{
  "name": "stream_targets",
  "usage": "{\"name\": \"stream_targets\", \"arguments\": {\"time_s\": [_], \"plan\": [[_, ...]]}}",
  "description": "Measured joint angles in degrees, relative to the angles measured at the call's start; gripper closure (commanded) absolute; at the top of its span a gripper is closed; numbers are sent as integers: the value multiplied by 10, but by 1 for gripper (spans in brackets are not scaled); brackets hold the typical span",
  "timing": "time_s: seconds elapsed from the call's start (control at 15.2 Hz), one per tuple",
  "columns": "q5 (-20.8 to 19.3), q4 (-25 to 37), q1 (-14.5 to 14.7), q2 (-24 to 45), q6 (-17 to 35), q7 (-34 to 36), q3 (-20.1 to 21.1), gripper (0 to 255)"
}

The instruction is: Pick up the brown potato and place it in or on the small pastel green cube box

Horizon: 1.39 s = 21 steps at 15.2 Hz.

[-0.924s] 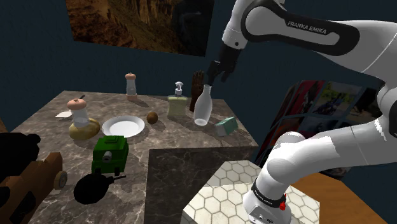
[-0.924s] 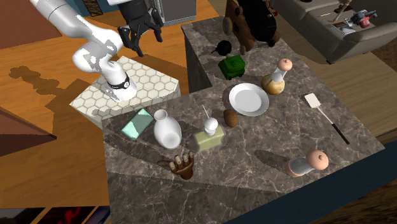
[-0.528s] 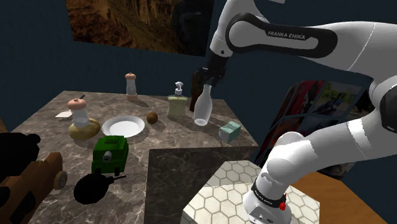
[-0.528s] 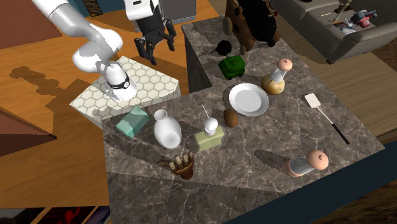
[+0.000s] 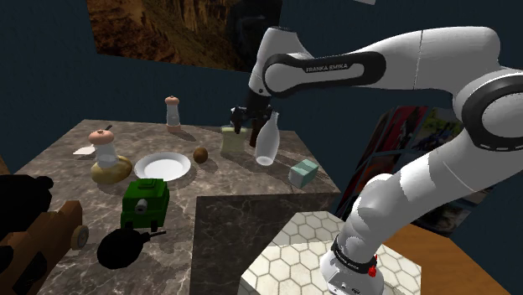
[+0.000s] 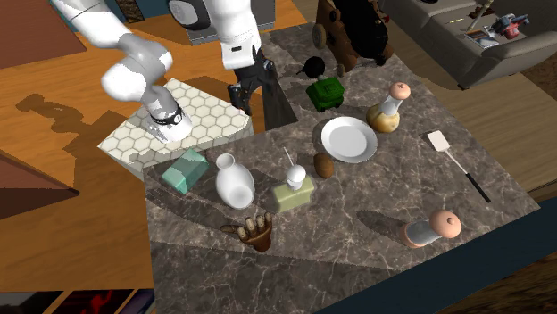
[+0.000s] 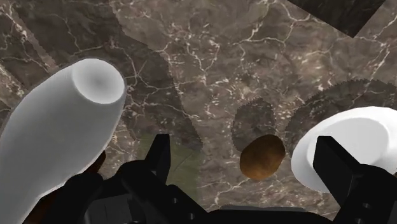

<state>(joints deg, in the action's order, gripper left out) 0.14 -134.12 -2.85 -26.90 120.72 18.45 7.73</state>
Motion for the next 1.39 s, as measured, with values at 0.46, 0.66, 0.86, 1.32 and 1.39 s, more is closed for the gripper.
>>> {"name": "stream_targets", "arguments": {"time_s": [0.46, 0.66, 0.86, 1.32, 1.39], "plan": [[-19, 38, -16, 135, 105, 70, 25, 0], [-36, 54, -21, 193, 149, 106, 34, 0], [-60, 91, -21, 261, 180, 151, 42, 0], [-116, 206, -10, 423, 229, 232, 31, 0], [-120, 211, -8, 433, 235, 238, 29, 0]]}}
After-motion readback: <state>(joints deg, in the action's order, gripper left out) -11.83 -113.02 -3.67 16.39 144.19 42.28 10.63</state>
